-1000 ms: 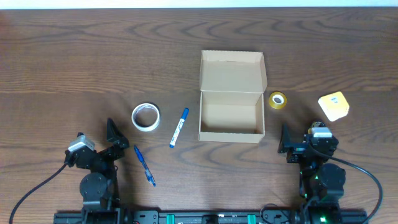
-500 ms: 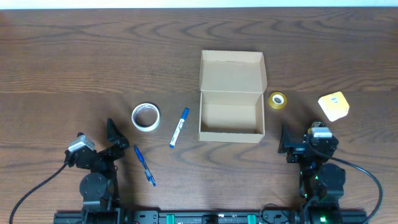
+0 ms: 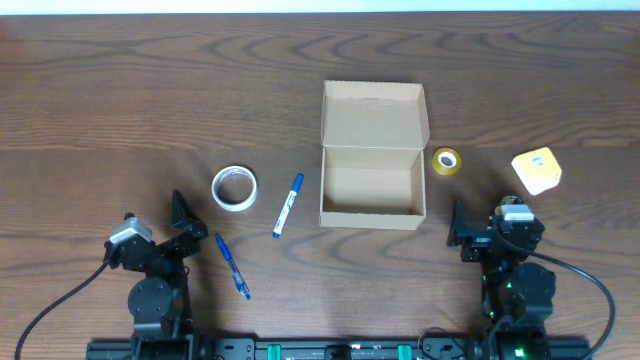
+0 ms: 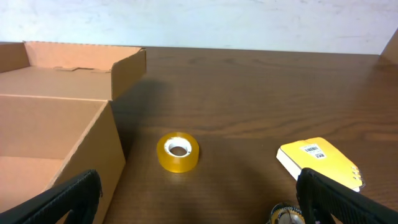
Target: Pack container
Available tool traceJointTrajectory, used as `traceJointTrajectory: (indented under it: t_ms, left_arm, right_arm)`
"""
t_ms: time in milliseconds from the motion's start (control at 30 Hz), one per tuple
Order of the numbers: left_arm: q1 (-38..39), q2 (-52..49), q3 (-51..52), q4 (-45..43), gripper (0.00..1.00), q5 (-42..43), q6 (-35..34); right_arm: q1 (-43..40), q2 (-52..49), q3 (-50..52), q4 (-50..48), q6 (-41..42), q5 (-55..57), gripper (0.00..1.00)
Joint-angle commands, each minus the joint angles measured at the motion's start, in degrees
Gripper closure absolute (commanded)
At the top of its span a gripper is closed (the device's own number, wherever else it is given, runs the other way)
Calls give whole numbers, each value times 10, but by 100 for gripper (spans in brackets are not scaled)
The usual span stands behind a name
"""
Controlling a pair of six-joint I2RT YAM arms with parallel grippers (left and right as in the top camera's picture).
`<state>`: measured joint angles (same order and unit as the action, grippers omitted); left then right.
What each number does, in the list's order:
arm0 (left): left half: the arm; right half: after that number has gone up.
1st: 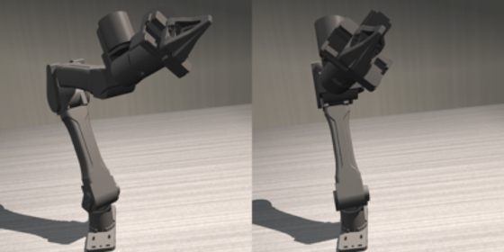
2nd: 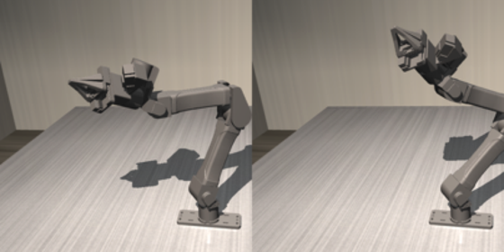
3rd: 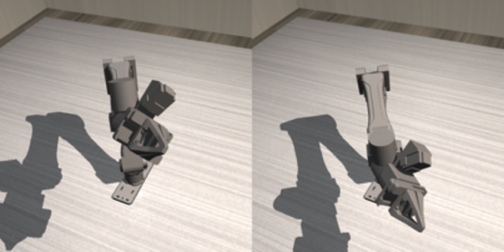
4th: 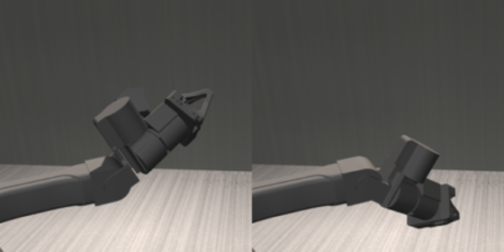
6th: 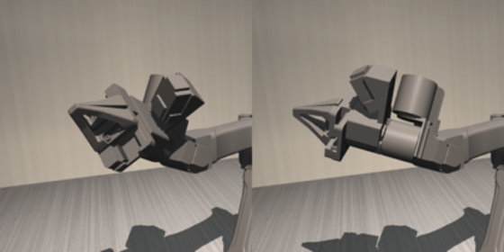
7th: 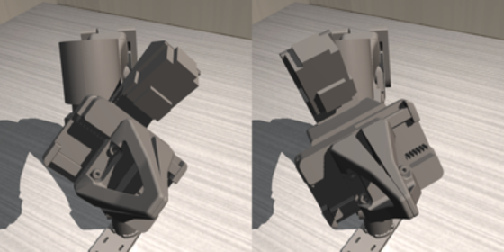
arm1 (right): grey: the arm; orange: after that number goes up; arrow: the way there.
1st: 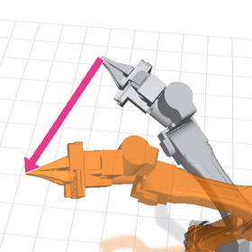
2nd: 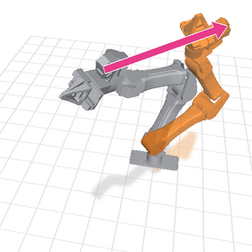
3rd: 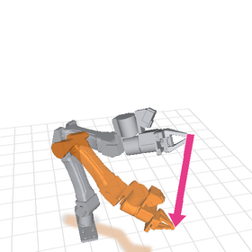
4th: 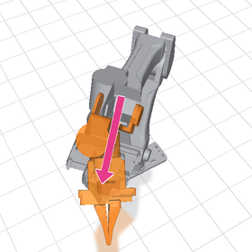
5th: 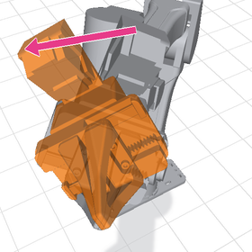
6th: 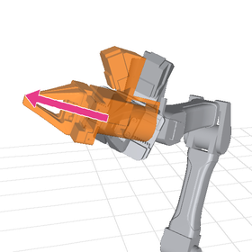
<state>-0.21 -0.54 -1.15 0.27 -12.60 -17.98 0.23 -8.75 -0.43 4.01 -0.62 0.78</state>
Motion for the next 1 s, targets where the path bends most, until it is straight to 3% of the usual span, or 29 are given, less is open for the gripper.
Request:
traceJointTrajectory:
  t_ms: [0,967]
  left_arm:
    - [2,3,9,28,5,-11,6]
    - [2,3,9,19,5,-23,6]
  right_arm:
    - [-4,2,1,3,6,-4,1]
    - [-4,2,1,-2,5,10,1]
